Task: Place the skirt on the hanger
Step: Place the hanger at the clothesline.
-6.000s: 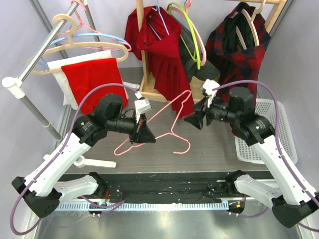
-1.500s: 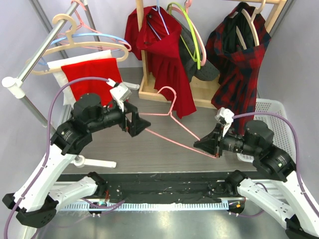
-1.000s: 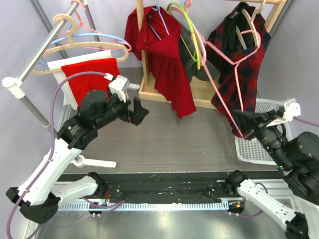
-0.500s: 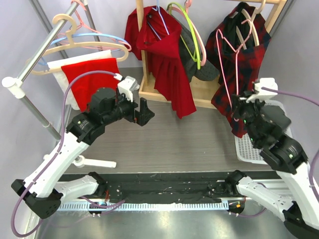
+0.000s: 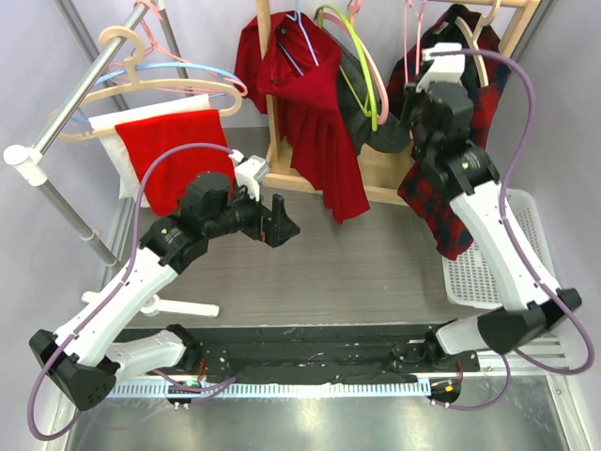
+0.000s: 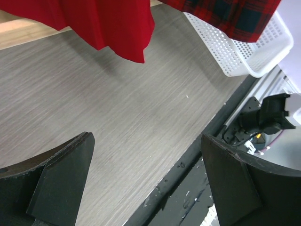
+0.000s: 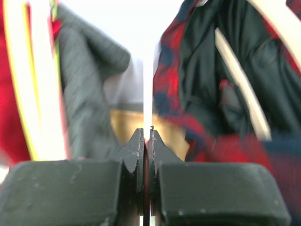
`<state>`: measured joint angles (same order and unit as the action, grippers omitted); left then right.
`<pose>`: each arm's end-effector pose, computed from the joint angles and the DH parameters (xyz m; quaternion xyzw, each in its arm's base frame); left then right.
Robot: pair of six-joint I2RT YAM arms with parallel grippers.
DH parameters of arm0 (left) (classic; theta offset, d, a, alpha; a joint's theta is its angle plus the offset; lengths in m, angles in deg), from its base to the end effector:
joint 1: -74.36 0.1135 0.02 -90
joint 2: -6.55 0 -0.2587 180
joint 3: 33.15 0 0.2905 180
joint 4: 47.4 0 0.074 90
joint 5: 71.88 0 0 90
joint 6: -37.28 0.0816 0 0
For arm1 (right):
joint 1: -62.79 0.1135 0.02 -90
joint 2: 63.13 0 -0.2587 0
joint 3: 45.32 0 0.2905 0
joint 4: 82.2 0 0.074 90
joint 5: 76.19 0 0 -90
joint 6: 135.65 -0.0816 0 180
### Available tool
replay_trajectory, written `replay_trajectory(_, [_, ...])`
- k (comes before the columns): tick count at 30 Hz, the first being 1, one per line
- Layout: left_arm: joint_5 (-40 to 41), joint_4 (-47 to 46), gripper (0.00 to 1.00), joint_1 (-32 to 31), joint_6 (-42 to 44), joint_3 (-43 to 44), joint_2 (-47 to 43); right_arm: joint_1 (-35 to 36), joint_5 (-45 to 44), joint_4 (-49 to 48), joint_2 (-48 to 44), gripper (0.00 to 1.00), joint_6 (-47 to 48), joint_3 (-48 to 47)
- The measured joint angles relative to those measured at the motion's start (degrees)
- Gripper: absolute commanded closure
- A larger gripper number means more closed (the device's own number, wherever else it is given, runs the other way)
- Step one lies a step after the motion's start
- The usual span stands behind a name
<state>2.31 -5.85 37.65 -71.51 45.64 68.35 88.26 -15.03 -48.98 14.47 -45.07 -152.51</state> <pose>0.2387 -0.2057 0.3630 0.2032 0.8116 -0.3517 0.4199 0.3440 0.1202 0.5004 0.0069 0.7264 -0.0345 0.6864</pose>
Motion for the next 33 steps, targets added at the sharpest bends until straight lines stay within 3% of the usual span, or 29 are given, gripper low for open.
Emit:
replay_trajectory(7, [-1.8, -1.4, 0.00, 0.0, -0.4, -1.8, -2.7, -7.6, 11.1, -0.2, 8.6, 0.99, -4.2, -8.6])
replay_trajectory(16, [-2.2, -2.5, 0.00, 0.0, -0.9, -1.9, -2.9, -14.0, 26.0, 2.4, 11.0, 0.99, -10.3, -11.6])
replay_trajectory(25, [-1.6, -2.5, 0.00, 0.0, -2.1, -1.9, -2.3, -17.3, 32.6, 7.5, 13.4, 0.99, -13.6, -11.8])
replay_trajectory(30, [-1.1, -2.4, 0.00, 0.0, -2.3, -1.9, -1.9, -17.5, 32.8, 9.3, 13.2, 0.71, -14.9, -10.5])
replay_trajectory(31, [-0.9, -2.4, 0.00, 0.0, -2.4, -1.9, -1.9, -17.5, 32.7, 9.6, 13.0, 0.63, -15.4, -10.0])
replay_trajectory(32, [-0.7, -2.3, 0.00, 0.0, -2.4, -1.9, -1.9, -17.6, 32.5, 10.2, 12.7, 0.48, -15.8, -9.6])
replay_trajectory(33, [-0.6, -2.3, 0.00, 0.0, -2.5, -1.9, -1.8, -17.7, 32.4, 10.7, 12.4, 0.42, -16.1, -9.2])
